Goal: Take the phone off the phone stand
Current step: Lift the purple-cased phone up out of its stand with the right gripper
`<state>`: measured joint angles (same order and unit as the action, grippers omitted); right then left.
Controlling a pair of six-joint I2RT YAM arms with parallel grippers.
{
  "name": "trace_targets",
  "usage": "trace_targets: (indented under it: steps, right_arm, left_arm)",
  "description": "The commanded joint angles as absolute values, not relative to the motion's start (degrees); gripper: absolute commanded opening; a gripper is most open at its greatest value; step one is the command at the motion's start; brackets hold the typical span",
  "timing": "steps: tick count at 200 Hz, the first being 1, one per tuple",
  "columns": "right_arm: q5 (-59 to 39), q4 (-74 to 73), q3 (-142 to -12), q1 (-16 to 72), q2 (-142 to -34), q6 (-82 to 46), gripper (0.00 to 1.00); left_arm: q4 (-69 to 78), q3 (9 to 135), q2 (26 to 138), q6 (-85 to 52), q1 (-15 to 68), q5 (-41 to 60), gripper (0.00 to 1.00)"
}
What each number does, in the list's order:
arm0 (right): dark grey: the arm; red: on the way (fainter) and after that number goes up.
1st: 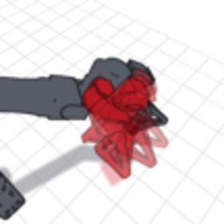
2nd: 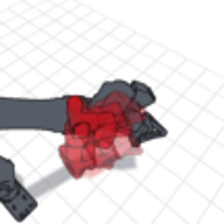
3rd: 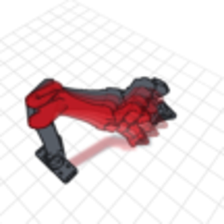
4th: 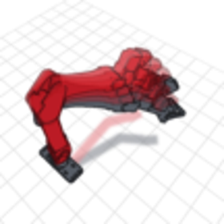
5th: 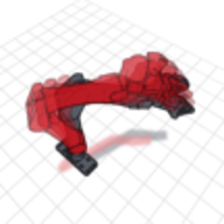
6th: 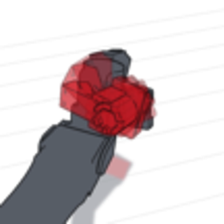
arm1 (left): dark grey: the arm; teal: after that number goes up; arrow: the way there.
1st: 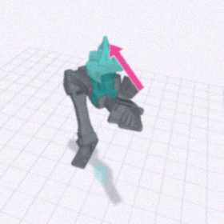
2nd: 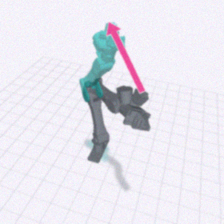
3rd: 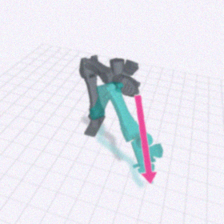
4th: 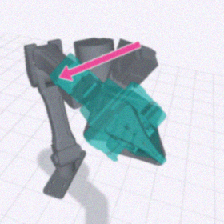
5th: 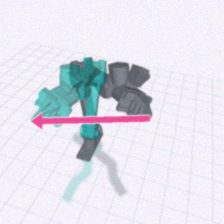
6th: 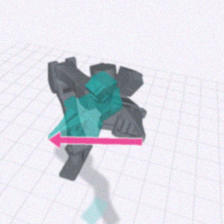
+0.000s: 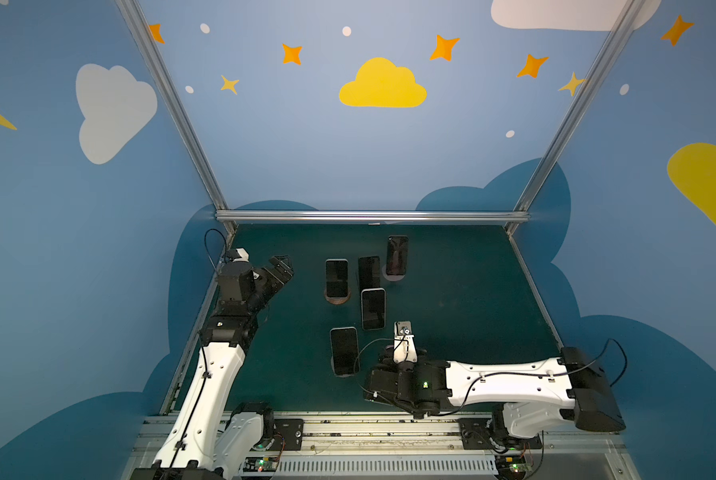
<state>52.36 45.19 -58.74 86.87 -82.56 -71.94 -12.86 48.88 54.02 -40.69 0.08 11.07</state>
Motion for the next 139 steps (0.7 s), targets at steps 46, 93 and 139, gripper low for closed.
trace_targets:
  steps: [46,93,139]
  right_arm:
    - [55.87,47.05,-59.28,87.2,-77.75,-69.77,0.69]
    - [56.43,45.81,-58.8,86.75,-75.14,-66.39,0.68]
    - [55.73,46.4,-57.75,86.61,-72.16,-65.57,0.68]
  left_arm:
    - [-12.3,48.78,55.11,-39.64,0.17,10.91,0.99]
    - [-11.99,48.69,54.88,-39.37,0.15,10.82,0.99]
    - [-11.62,48.64,54.63,-39.48,0.25,11.57,0.99]
